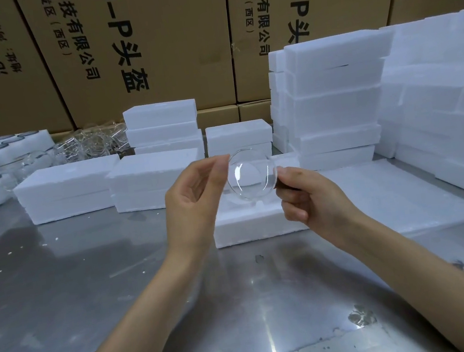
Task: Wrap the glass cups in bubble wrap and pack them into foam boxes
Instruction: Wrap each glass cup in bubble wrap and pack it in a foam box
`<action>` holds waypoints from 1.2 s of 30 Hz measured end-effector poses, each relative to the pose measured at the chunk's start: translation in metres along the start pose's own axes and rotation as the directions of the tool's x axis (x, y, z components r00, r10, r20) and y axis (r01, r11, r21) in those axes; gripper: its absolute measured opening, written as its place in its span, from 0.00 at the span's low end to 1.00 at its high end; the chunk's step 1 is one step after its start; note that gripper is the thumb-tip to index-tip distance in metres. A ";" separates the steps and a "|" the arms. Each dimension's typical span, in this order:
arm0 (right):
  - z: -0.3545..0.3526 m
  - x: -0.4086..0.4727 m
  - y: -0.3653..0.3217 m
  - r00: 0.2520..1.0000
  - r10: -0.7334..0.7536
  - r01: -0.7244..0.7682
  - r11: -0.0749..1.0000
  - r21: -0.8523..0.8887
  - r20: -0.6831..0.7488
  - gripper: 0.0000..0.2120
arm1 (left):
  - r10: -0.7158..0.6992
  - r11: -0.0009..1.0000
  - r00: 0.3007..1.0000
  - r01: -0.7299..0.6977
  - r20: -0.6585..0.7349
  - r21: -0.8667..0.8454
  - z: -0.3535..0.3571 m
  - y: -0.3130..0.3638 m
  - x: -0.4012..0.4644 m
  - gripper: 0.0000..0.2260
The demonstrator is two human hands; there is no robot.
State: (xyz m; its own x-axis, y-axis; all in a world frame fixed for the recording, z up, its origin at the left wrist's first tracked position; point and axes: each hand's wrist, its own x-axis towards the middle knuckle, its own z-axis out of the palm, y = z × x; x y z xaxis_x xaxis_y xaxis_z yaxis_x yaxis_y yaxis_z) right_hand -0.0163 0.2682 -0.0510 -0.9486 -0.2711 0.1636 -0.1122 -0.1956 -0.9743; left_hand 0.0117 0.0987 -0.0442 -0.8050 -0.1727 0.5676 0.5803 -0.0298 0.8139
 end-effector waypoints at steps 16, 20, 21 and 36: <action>0.001 -0.001 0.005 0.996 -0.073 0.061 0.982 -0.178 -0.058 0.16 | 0.087 0.937 0.991 -0.117 0.104 0.330 -0.002 -0.015 -0.008 0.25; 0.008 -0.004 0.007 0.986 -0.152 0.123 0.941 -0.317 -0.071 0.15 | 0.087 0.921 0.996 -0.091 0.026 0.378 0.002 -0.020 -0.009 0.26; 0.010 -0.005 0.008 0.983 -0.172 0.140 0.927 -0.348 -0.065 0.13 | 0.080 0.918 0.997 -0.071 -0.008 0.390 0.004 -0.020 -0.009 0.26; 0.011 0.000 0.011 0.946 -0.323 0.290 0.870 -0.398 -0.016 0.04 | -0.222 0.970 0.974 0.225 -0.041 0.092 -0.006 -0.017 0.009 0.24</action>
State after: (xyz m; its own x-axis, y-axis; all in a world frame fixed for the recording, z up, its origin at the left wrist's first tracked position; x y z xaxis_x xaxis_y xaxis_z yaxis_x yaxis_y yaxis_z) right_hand -0.0142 0.2558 -0.0603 -0.8661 -0.1783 0.4671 -0.4909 0.1262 -0.8620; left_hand -0.0053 0.0922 -0.0538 -0.9078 -0.2021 0.3675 0.3708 0.0227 0.9284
